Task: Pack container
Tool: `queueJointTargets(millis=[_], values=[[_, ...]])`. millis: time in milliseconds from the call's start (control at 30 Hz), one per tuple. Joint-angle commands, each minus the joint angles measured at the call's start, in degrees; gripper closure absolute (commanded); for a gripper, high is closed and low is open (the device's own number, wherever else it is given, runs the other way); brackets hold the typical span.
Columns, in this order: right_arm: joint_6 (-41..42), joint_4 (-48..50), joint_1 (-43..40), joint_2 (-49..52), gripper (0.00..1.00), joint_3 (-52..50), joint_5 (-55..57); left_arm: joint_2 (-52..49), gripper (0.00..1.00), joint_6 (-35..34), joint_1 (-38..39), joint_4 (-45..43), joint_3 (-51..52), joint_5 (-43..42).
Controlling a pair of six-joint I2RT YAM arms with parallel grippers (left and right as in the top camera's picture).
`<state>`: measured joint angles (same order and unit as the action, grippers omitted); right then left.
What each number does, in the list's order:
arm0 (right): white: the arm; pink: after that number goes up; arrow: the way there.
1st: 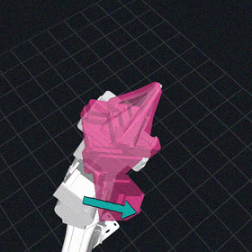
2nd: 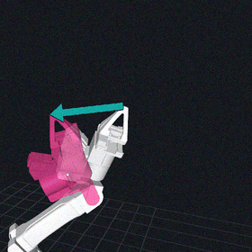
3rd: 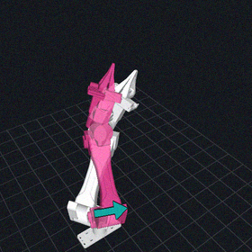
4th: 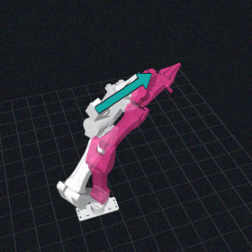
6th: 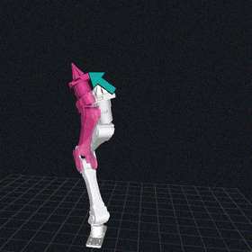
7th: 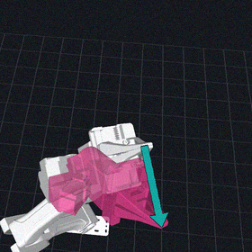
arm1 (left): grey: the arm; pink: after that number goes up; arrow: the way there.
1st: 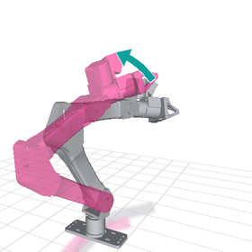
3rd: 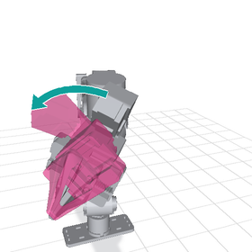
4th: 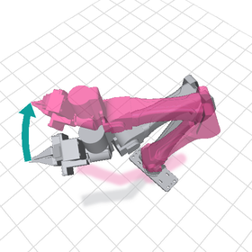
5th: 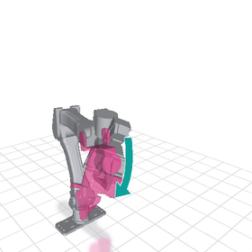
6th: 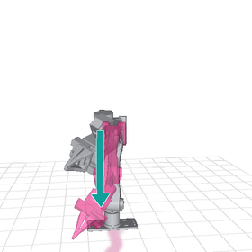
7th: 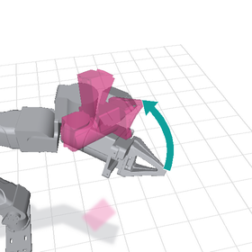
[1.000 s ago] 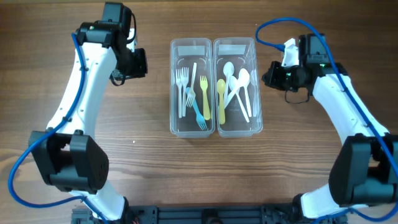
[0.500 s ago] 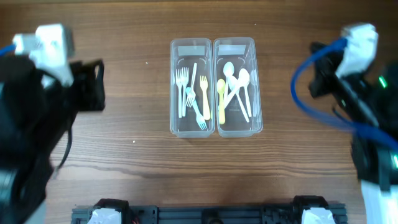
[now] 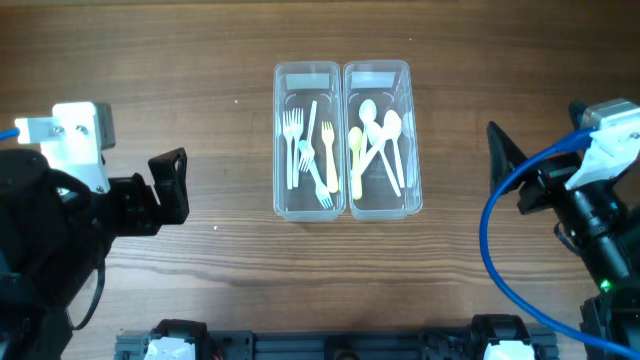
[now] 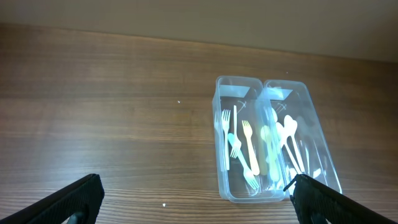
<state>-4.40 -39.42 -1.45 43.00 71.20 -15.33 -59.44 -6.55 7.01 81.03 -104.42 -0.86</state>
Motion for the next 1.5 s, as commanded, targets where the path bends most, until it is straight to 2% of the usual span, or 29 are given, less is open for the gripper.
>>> queueJointTargets(millis=[0, 1000, 1233, 1467], values=[[-0.13, 0.13, 0.09, 1.09, 0.00, 0.52, 1.01, 0.04, 0.00, 0.31, -0.15, 0.13, 0.22, 0.50], [0.11, -3.69, 0.09, 2.60, 0.00, 0.52, 0.87, 0.04, 0.00, 0.31, -0.15, 0.13, 0.22, 0.50], [-0.15, -8.74, 0.09, 2.60, 0.00, 0.52, 0.98, 0.04, 0.00, 0.31, -0.15, 0.13, 0.22, 0.50], [-0.20, -5.51, 0.09, 2.67, 0.00, 0.52, 2.12, 0.04, 0.00, 0.31, -0.15, 0.13, 0.22, 0.50]])
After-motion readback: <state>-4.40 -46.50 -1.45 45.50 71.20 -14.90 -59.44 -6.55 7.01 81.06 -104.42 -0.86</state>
